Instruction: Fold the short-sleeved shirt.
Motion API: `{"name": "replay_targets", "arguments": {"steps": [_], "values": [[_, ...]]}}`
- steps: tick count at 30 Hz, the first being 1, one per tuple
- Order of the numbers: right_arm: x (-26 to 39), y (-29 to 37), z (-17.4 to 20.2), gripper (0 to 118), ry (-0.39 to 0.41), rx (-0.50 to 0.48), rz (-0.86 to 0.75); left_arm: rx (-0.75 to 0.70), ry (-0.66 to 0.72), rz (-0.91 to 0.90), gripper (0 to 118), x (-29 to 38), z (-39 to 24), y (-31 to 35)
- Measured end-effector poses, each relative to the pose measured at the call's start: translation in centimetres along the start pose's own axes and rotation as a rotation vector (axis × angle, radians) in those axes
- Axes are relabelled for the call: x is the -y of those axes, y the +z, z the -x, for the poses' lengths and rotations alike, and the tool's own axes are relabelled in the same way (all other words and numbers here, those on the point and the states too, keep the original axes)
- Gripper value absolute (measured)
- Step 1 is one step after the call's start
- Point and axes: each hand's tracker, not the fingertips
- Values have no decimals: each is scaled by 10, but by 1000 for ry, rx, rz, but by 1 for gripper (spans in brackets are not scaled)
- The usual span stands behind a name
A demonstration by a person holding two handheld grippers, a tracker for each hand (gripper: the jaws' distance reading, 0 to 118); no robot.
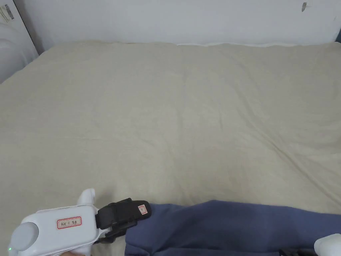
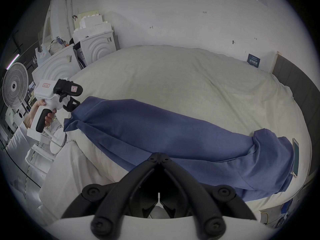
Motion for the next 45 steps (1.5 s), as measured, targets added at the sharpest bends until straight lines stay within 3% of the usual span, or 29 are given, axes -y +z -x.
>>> {"name": "replay_targets", "arguments": {"steps": [4, 7, 10, 11, 12, 13, 16, 22, 28, 34, 37, 41, 45], "values": [[2, -5, 1, 0, -8, -7, 7, 116, 26, 110, 107, -1, 3, -19], [4, -6, 1, 0, -13, -14, 11, 65, -52, 113, 104, 2, -5, -26], [6, -6, 0, 0, -13, -15, 24, 48, 26, 109, 97, 0, -4, -21], [6, -7, 0, 0, -12, -14, 25, 11, 37, 101, 80, 0, -4, -19], [7, -6, -1, 0, -12, -14, 22, -33, 31, 93, 42, 1, -3, -20], [7, -6, -1, 0, -20, -8, 16, -74, 16, 102, 13, 1, 1, -24], [9, -4, -7, 0, -50, -18, 9, -19, 86, 100, 12, 8, 7, -30], [12, 7, -21, 0, -46, 12, -1, -77, 32, 72, 12, 12, -19, -19], [17, 21, -40, 0, -146, 9, -56, -112, -27, 60, 12, 18, -58, -8], [26, 38, -60, 0, -174, 21, -87, -102, -114, -18, 12, 27, -120, 2], [31, 49, -74, 0, -205, 5, -109, -14, -125, 0, 12, 40, -151, -14], [36, 64, -90, 0, -196, 16, -130, -37, -208, 48, 12, 48, -181, -50], [44, 74, -114, 0, -238, 17, -155, 14, -158, 101, 12, 66, -204, -101]]}}
